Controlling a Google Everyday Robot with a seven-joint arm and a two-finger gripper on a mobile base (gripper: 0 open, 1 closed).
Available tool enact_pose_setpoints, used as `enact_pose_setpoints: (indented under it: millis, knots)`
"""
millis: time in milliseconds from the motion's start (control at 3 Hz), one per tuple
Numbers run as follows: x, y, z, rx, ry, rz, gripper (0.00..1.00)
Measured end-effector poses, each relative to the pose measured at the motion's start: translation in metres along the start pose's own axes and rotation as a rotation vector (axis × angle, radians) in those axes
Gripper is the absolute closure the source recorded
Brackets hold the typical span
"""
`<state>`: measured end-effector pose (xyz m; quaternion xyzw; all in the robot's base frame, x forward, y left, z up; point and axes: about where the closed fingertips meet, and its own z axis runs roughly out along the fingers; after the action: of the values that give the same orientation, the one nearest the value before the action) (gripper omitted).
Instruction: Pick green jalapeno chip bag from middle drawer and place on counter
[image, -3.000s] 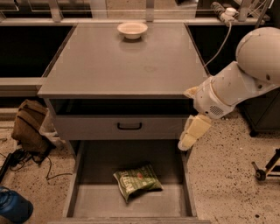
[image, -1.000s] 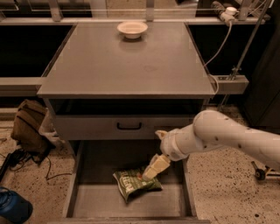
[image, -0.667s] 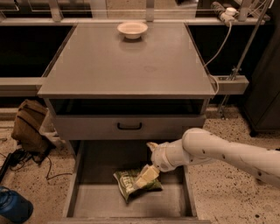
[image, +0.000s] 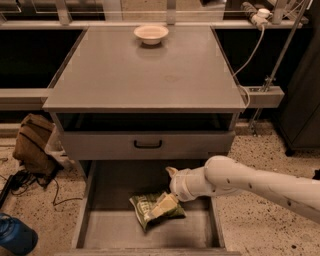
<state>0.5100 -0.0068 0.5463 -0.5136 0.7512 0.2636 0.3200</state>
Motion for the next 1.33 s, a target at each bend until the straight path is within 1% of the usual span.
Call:
enact_pose_setpoints:
  millis: [333,667,1000,1333]
  knots:
    - [0.016,-0.004,0.038,-0.009,-0.03,0.015,0.0]
    - [0.047,-0.007,0.079,-0.018,-0.037,0.033,0.0]
    - [0.047,-0.007,0.079,-0.018,-0.037,0.033,0.0]
    - [0.048,-0.01,0.083,-0.01,-0.032,0.018,0.0]
